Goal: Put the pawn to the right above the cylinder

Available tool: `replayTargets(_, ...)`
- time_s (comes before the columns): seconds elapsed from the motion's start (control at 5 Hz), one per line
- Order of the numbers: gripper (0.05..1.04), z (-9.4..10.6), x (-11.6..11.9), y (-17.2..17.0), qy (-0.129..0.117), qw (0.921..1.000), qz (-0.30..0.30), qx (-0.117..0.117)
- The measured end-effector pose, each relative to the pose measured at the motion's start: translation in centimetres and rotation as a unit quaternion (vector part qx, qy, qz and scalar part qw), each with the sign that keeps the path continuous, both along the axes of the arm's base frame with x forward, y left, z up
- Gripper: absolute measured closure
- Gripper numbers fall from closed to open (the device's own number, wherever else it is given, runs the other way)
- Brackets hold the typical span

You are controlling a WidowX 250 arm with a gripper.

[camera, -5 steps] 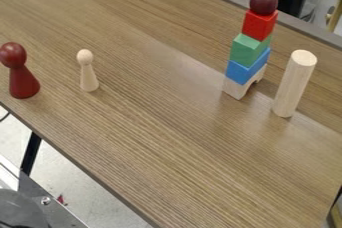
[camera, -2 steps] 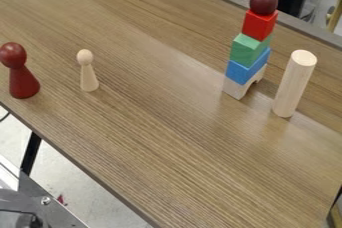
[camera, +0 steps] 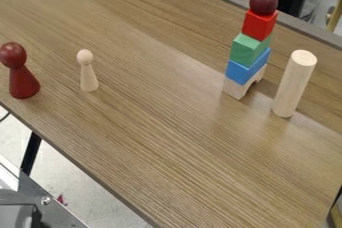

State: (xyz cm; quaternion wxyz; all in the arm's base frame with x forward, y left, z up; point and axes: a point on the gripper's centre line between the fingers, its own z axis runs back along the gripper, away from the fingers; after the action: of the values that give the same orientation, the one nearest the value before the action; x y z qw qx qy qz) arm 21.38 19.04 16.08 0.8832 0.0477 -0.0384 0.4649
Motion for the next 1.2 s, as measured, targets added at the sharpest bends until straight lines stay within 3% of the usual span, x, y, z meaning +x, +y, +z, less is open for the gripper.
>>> replayTargets(0.2, 0.084, -1.2, -0.7, 0.6, -0.014, 0.9997, -0.017, -0.002)
replayTargets(1.0, 0.084, -4.7, -4.4, 0.6, 0.019, 0.9991, -0.039, 0.003)
replayTargets(1.2, 0.084, -5.5, -4.8, 0.4, 0.016, 0.9992, -0.036, -0.003)
